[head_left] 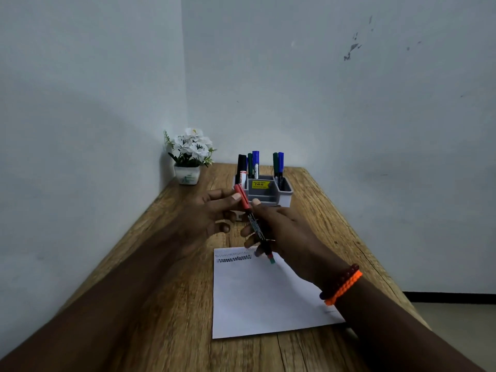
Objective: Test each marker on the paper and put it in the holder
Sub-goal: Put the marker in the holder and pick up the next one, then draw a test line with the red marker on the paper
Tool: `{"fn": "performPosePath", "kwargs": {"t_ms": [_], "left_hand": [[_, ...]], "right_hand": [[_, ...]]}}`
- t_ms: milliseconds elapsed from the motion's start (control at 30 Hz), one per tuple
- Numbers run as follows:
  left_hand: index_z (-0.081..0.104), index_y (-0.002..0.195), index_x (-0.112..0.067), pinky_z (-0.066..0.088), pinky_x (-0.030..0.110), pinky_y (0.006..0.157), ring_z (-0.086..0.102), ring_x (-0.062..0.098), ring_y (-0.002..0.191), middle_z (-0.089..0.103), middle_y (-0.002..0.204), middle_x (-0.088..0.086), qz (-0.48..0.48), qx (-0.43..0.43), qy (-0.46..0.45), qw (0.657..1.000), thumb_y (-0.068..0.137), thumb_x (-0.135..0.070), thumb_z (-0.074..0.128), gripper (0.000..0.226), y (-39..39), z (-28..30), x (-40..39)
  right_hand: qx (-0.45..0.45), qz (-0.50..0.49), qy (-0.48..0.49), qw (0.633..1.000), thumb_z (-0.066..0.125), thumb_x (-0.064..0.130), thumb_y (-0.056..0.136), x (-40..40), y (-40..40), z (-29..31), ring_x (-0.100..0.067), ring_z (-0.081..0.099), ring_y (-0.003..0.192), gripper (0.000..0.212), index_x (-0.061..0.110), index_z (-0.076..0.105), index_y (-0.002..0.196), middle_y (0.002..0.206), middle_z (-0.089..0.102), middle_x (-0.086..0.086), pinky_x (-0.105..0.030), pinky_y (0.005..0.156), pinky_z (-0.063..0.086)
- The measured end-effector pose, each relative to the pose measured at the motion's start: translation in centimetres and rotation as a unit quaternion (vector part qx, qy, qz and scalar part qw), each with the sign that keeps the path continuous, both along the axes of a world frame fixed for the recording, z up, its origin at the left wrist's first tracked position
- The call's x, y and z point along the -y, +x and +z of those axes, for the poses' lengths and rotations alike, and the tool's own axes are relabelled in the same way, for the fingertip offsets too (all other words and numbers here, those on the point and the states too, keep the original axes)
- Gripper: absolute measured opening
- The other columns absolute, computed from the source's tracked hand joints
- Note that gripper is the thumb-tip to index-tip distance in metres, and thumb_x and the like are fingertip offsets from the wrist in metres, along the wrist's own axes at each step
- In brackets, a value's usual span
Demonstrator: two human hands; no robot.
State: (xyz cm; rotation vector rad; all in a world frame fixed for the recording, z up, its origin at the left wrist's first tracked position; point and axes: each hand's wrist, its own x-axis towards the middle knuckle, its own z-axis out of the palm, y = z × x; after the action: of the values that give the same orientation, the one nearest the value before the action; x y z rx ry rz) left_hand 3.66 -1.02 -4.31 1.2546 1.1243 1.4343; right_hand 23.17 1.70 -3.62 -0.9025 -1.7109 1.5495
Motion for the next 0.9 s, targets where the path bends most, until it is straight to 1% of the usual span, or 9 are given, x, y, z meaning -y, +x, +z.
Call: {"fn": "performPosePath", "kwargs": {"t_ms": [67,167,233,300,400,500,567,700,900], "left_hand": [[0.072,0.119,-0.009,0.044,0.026,0.056,0.060,0.016,0.075,0.071,0.099,0.011,-0.023,0.004,0.004,1.000,0.093,-0.025,0.064,0.031,0.60,-0.36,-0.12],[0.073,0.120,-0.014,0.045,0.026,0.055,0.057,0.017,0.073,0.070,0.095,0.010,-0.025,-0.003,0.013,1.000,0.087,-0.028,0.067,0.036,0.91,-0.56,-0.17],[0.073,0.120,-0.015,0.045,0.026,0.054,0.057,0.015,0.071,0.070,0.089,0.007,-0.021,-0.009,0.018,1.000,0.087,-0.029,0.067,0.037,0.88,-0.76,-0.24],[0.074,0.119,-0.017,0.045,0.026,0.055,0.058,0.016,0.071,0.071,0.089,0.008,-0.020,-0.010,0.018,1.000,0.086,-0.031,0.067,0.036,0.81,-0.97,-0.28],[0.074,0.116,-0.017,0.046,0.026,0.055,0.060,0.016,0.071,0.074,0.090,0.010,-0.023,-0.008,0.014,1.000,0.086,-0.030,0.067,0.033,0.92,-0.95,-0.28],[0.077,0.109,-0.018,0.046,0.026,0.055,0.060,0.016,0.071,0.075,0.093,0.013,-0.030,0.016,0.007,0.999,0.083,-0.030,0.069,0.029,1.04,-0.80,-0.24],[0.078,0.107,-0.015,0.046,0.026,0.055,0.060,0.021,0.074,0.073,0.093,0.015,-0.027,0.017,0.013,0.999,0.082,-0.033,0.072,0.031,1.10,-0.88,-0.22],[0.078,0.101,-0.008,0.050,0.026,0.056,0.063,0.031,0.084,0.072,0.089,0.016,0.003,-0.001,0.031,1.000,0.078,-0.036,0.076,0.036,1.22,-1.19,-0.27],[0.079,0.100,-0.009,0.052,0.026,0.061,0.068,0.029,0.091,0.073,0.099,0.019,-0.008,0.011,0.026,1.000,0.075,-0.038,0.077,0.038,1.18,-1.04,-0.36]], "right_hand": [[-0.039,0.020,-0.058,0.997,0.053,0.044,0.106,0.06,-0.06,0.11,-0.026,0.070,0.070,0.041,0.008,0.070,0.116,0.078,0.072,-0.011,-0.035,0.063,0.057],[-0.063,0.016,-0.097,0.993,0.055,0.040,0.107,0.15,0.10,0.04,-0.019,0.058,0.056,0.036,0.006,0.067,0.110,0.068,0.059,-0.006,-0.029,0.048,0.048],[-0.056,0.013,-0.097,0.994,0.057,0.040,0.107,0.11,0.20,-0.03,-0.016,0.053,0.054,0.036,0.006,0.069,0.108,0.070,0.059,-0.005,-0.025,0.041,0.039],[-0.054,0.013,-0.092,0.994,0.057,0.040,0.107,-0.09,0.21,-0.03,-0.014,0.049,0.052,0.041,0.001,0.070,0.114,0.074,0.064,-0.005,-0.022,0.037,0.032],[-0.054,0.016,-0.077,0.995,0.057,0.038,0.107,-0.42,0.45,-0.04,-0.012,0.042,0.049,0.041,0.001,0.072,0.115,0.075,0.063,-0.006,-0.021,0.038,0.027],[-0.040,0.017,-0.049,0.998,0.060,0.039,0.104,-0.48,0.62,-0.16,-0.011,0.036,0.048,0.035,0.011,0.078,0.095,0.069,0.056,-0.004,-0.021,0.040,0.025],[-0.024,0.010,-0.028,0.999,0.062,0.042,0.102,-0.33,0.60,-0.27,-0.011,0.033,0.047,0.037,0.016,0.077,0.079,0.065,0.052,-0.005,-0.022,0.042,0.025],[-0.009,-0.002,-0.004,1.000,0.066,0.045,0.099,-0.05,0.35,-0.44,-0.012,0.032,0.047,0.040,0.025,0.079,0.067,0.060,0.049,-0.004,-0.024,0.043,0.024],[-0.014,-0.006,-0.007,1.000,0.069,0.047,0.096,-0.05,0.45,-0.29,-0.011,0.031,0.048,0.035,0.018,0.082,0.082,0.060,0.047,-0.004,-0.024,0.043,0.023]]}}
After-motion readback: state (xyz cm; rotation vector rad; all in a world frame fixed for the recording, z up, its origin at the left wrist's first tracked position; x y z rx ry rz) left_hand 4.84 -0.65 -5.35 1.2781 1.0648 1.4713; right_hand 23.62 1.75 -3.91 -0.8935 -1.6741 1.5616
